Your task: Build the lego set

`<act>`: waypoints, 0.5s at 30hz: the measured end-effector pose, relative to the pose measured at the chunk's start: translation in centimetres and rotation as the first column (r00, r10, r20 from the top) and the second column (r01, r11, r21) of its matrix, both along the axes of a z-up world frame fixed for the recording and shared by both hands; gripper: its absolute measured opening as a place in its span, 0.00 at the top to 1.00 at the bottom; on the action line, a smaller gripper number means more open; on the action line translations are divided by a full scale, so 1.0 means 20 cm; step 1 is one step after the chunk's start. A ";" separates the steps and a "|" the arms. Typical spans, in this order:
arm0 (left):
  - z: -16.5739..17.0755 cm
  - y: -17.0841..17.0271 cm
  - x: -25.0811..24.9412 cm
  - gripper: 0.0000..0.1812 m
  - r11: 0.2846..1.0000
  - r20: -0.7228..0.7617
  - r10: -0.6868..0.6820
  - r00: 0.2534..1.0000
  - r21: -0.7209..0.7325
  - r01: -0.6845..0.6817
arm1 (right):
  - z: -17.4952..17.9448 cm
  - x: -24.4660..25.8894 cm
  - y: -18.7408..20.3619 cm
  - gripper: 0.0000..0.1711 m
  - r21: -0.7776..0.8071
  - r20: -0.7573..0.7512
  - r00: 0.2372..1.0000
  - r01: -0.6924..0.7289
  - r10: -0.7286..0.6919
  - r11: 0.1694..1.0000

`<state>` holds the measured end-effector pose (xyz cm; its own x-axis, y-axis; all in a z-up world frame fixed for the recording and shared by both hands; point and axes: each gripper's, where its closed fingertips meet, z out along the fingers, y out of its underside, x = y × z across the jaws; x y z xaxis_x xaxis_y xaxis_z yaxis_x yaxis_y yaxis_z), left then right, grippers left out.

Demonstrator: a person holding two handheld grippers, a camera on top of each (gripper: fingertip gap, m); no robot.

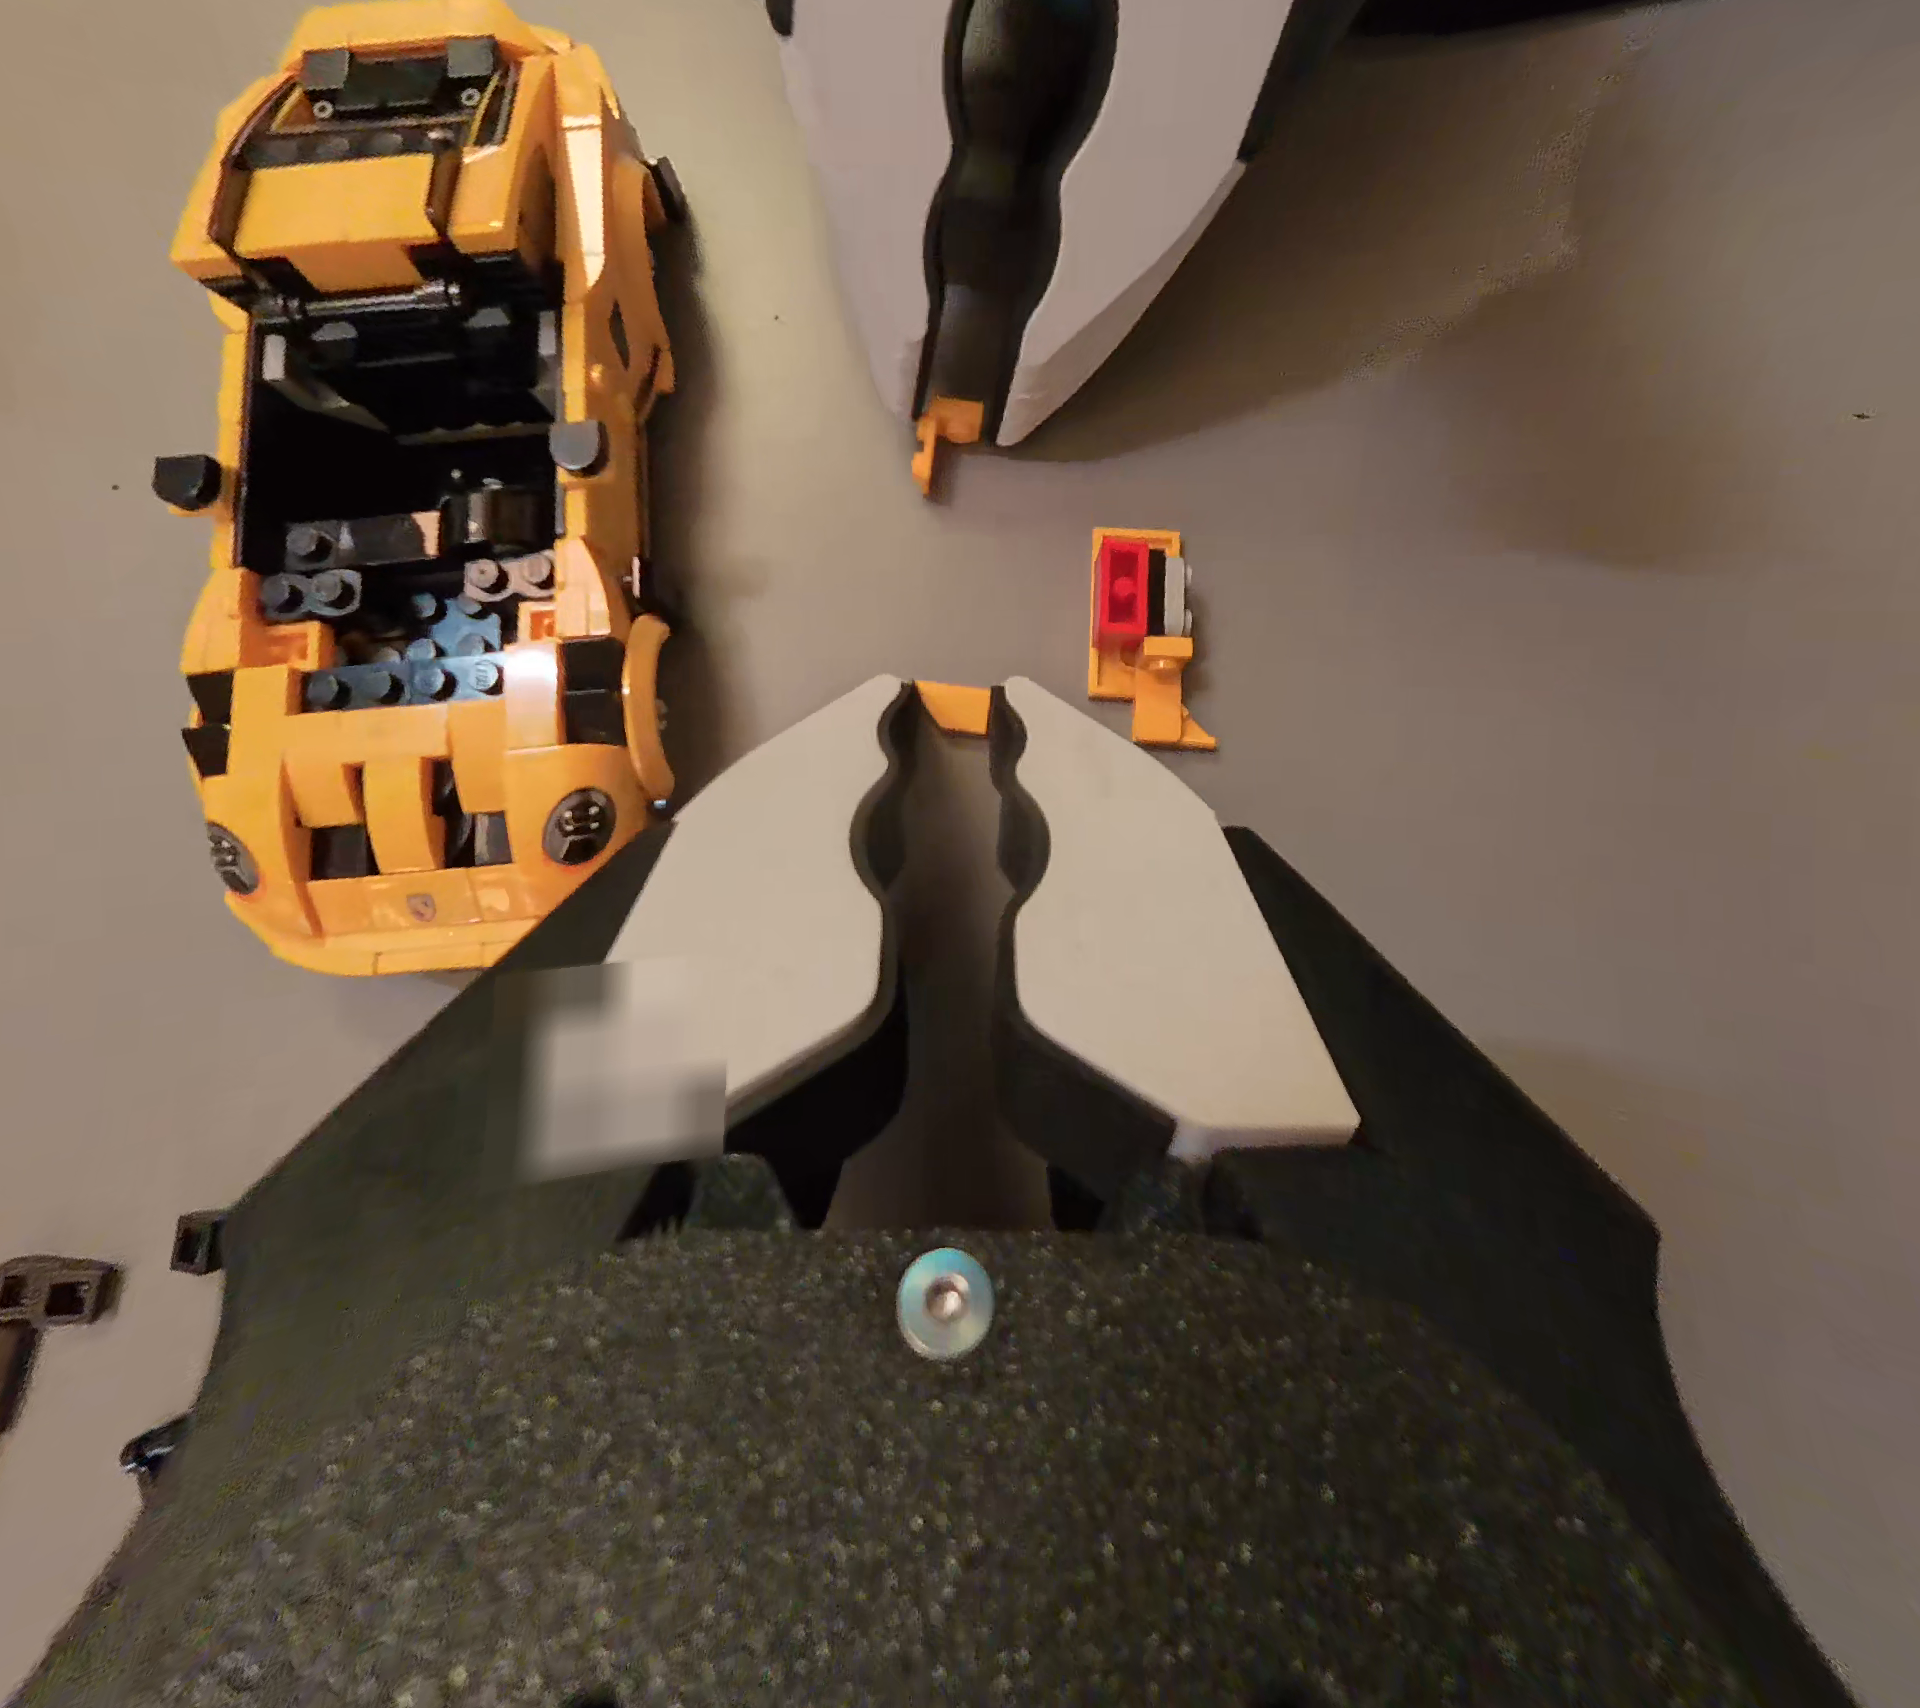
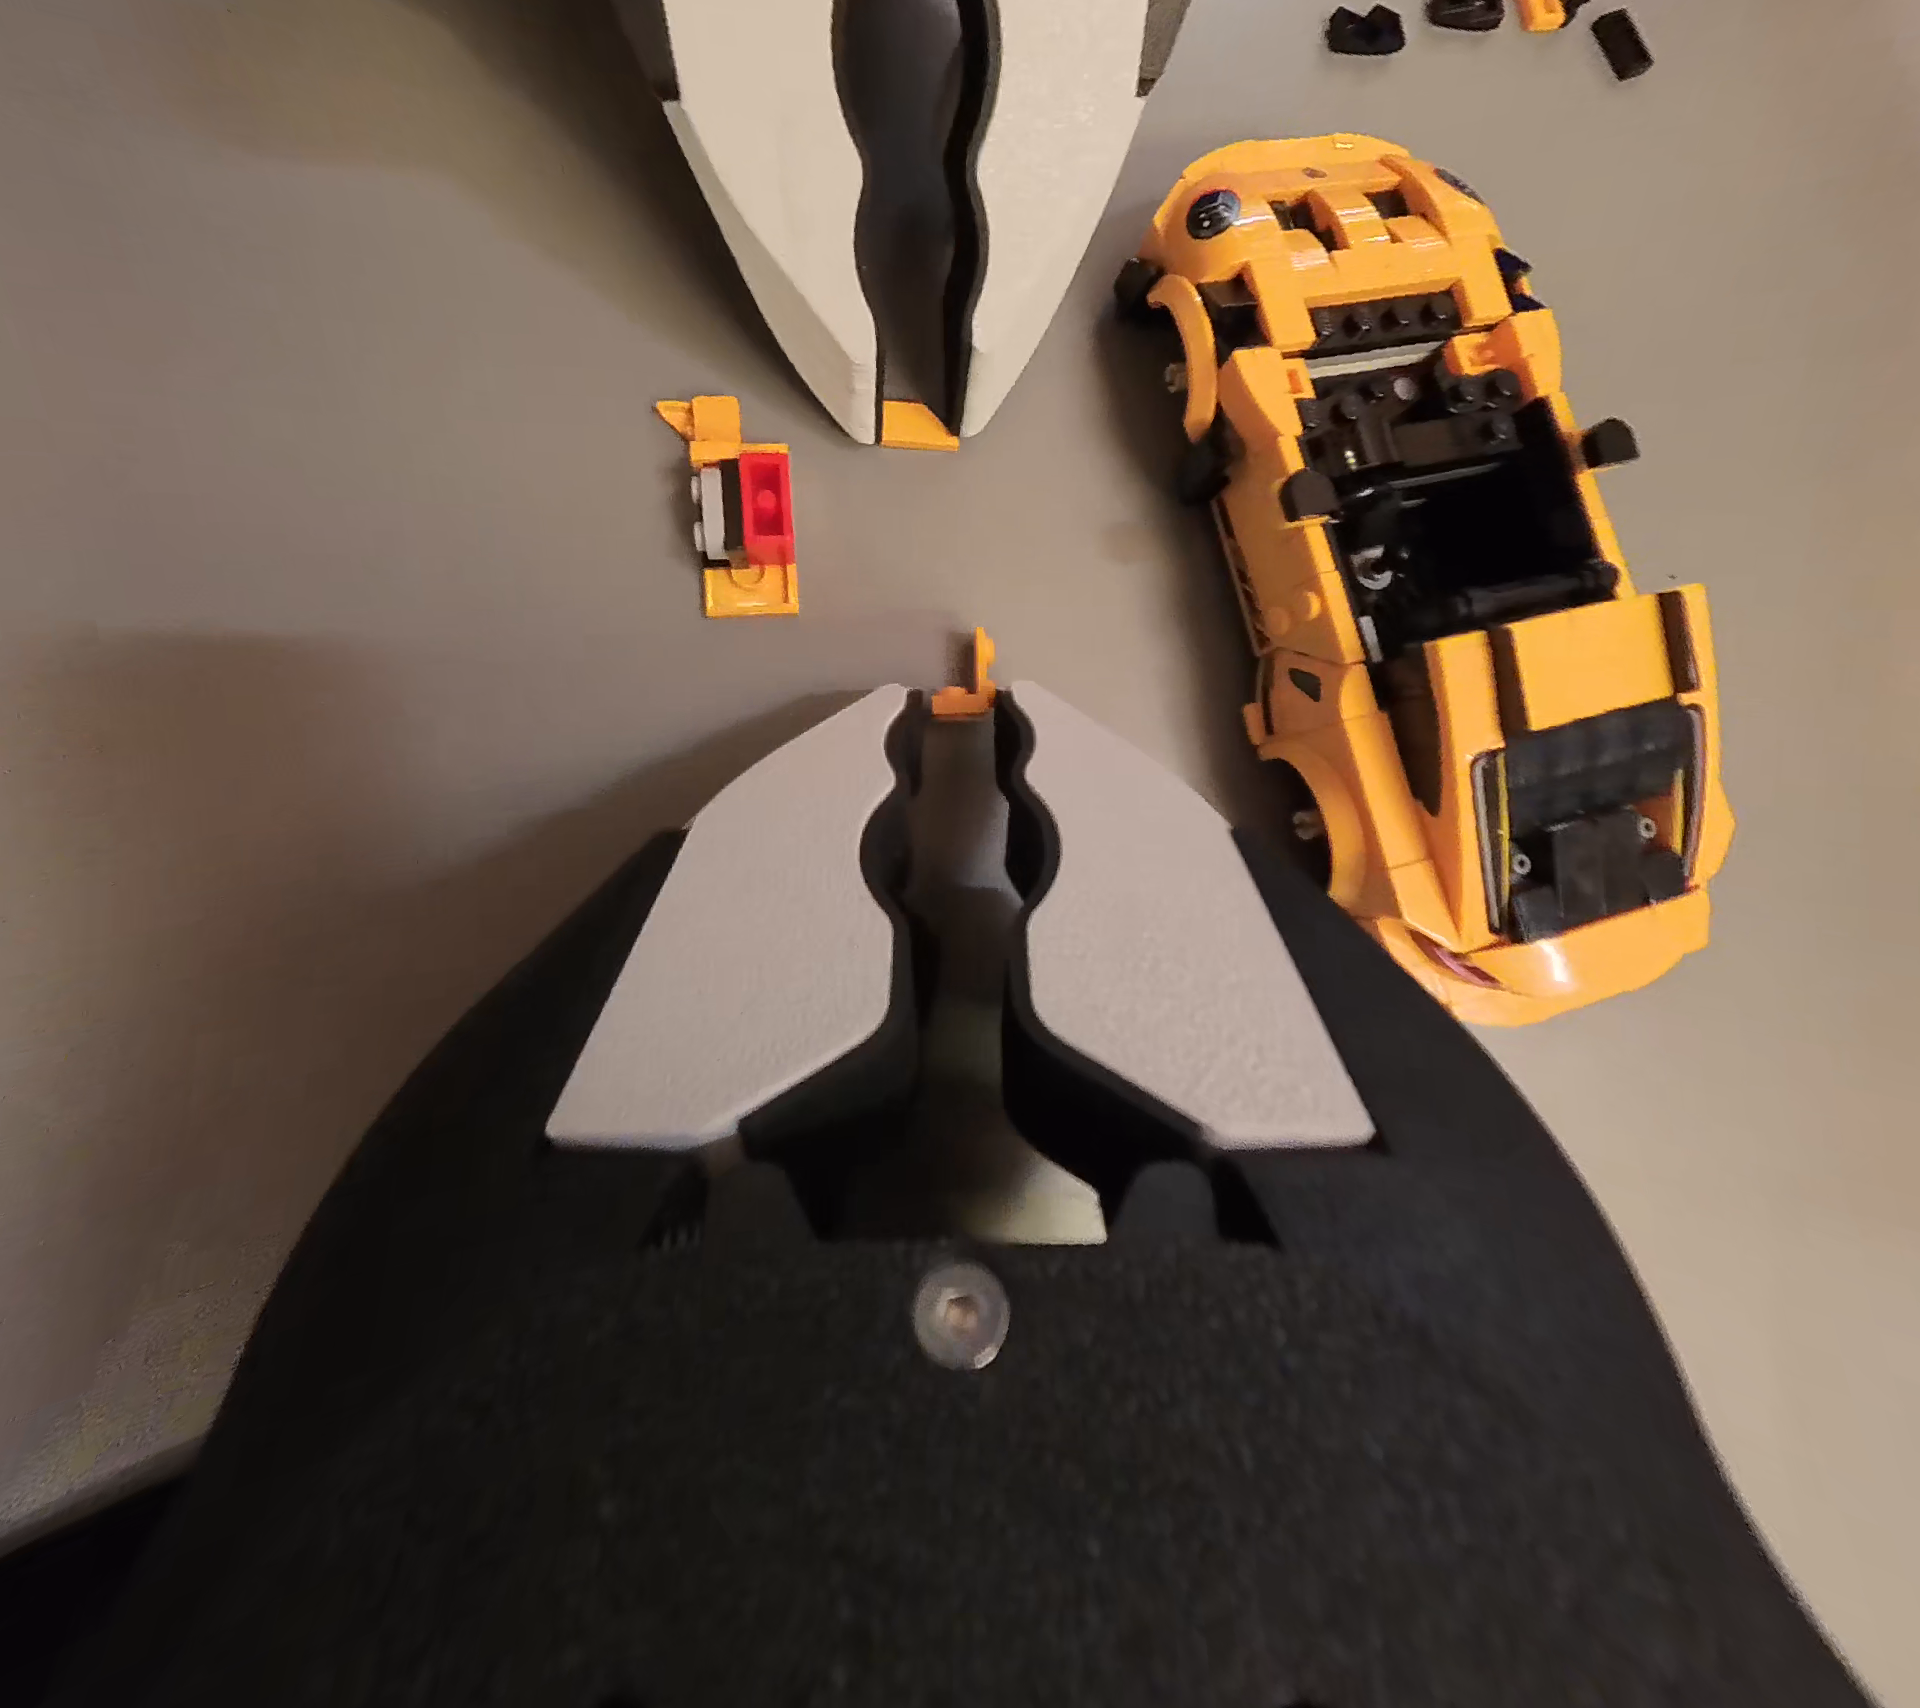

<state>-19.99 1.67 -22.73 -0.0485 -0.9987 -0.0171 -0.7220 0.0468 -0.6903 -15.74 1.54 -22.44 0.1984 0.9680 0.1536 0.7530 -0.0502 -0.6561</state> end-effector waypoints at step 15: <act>0.19 0.06 0.15 0.93 0.995 0.218 -0.011 0.976 0.100 -0.011 | 0.02 0.01 0.03 0.89 -0.011 -0.051 0.998 0.033 -0.033 0.999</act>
<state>-17.08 2.77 -18.97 -0.0324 -0.9913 -0.1274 -0.5544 0.1238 -0.8230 -15.46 2.08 -22.13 0.2374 0.9623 0.1328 0.7164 -0.0811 -0.6930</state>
